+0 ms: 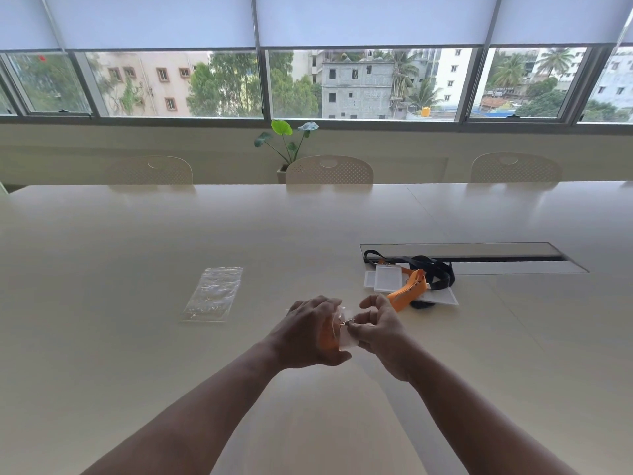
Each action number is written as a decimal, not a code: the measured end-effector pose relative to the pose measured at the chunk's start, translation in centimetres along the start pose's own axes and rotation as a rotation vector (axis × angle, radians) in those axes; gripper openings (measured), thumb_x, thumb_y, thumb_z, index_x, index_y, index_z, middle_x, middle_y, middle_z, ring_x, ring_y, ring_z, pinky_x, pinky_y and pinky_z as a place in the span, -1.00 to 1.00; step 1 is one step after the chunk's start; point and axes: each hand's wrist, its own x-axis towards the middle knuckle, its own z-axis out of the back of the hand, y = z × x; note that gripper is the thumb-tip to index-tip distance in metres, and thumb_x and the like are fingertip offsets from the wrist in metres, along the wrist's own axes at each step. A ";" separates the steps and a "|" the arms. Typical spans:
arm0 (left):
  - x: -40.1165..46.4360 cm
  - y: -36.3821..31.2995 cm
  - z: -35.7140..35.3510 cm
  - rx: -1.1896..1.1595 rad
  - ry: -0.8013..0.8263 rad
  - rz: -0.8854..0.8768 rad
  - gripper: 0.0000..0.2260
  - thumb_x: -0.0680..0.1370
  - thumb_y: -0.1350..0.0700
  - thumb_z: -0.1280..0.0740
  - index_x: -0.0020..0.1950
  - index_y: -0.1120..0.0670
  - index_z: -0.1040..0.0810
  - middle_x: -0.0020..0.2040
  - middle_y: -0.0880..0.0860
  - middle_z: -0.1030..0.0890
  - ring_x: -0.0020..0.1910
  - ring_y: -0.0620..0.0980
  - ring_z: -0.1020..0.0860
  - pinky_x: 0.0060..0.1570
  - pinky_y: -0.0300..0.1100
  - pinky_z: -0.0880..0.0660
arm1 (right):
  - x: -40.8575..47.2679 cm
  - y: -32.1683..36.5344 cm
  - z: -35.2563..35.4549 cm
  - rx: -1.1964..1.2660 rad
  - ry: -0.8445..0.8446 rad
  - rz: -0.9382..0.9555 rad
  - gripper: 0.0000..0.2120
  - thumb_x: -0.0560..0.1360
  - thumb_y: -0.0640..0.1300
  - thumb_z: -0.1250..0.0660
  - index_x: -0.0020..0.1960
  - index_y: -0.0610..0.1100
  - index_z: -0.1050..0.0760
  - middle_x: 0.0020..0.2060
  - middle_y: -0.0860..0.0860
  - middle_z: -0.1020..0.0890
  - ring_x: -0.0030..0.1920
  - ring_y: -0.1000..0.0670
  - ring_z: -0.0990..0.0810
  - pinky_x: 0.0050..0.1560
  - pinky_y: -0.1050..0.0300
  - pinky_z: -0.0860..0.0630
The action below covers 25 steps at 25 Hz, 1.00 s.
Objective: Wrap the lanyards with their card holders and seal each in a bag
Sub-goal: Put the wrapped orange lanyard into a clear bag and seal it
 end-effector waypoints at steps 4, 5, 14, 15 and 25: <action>0.1 -0.6 -0.5 -0.039 -0.010 -0.017 -0.13 0.36 -0.29 -0.52 0.54 0.10 -0.35 0.45 0.01 -0.46 0.40 0.00 -0.42 0.38 -0.22 -0.22 | -0.3 -0.2 -0.6 -0.091 -0.133 -0.069 -0.56 0.35 -0.27 -0.62 0.12 -0.15 -0.48 -0.14 -0.17 -0.69 -0.26 0.00 -0.70 -0.30 0.19 -0.56; 0.1 -0.8 -0.6 -0.055 -0.013 -0.019 -0.15 0.37 -0.27 -0.52 0.54 0.11 -0.36 0.45 0.02 -0.47 0.40 0.00 -0.43 0.39 -0.22 -0.23 | -0.4 -0.3 -0.8 -0.130 -0.152 -0.066 -0.57 0.33 -0.25 -0.63 0.10 -0.16 -0.50 -0.13 -0.16 -0.69 -0.27 0.03 -0.69 -0.34 0.22 -0.52; -0.4 -0.8 -0.8 -0.220 0.036 0.042 0.02 0.24 -0.30 -0.61 0.56 0.10 -0.32 0.37 0.00 -0.49 0.32 -0.03 -0.50 0.31 -0.10 -0.47 | -0.9 -0.8 -1.8 -0.083 -0.033 -0.142 -0.69 0.42 -0.36 -0.53 0.09 -0.25 -0.52 -0.24 -0.16 -0.68 -0.32 -0.02 -0.69 -0.36 0.14 -0.60; -0.2 -0.5 -0.4 -0.217 0.067 0.080 0.08 0.20 -0.36 -0.59 0.57 0.08 -0.30 0.38 -0.01 -0.49 0.32 -0.06 -0.49 0.31 -0.11 -0.46 | -0.8 -0.8 -1.6 -0.086 -0.024 -0.143 -0.69 0.42 -0.37 -0.53 0.10 -0.25 -0.51 -0.23 -0.17 -0.69 -0.31 -0.04 -0.70 -0.33 0.13 -0.62; 0.6 1.9 1.3 -0.719 0.256 0.404 -0.88 0.63 0.12 -0.39 0.08 0.12 -0.70 -0.06 0.07 -0.70 -0.12 -0.02 -0.63 -0.02 -0.10 -0.60 | -0.3 -1.2 -0.1 -0.164 0.105 -0.119 -0.74 0.36 -0.35 -0.59 -0.03 -0.27 -0.59 -0.24 -0.18 -0.69 -0.36 0.01 -0.62 -0.38 0.19 -0.54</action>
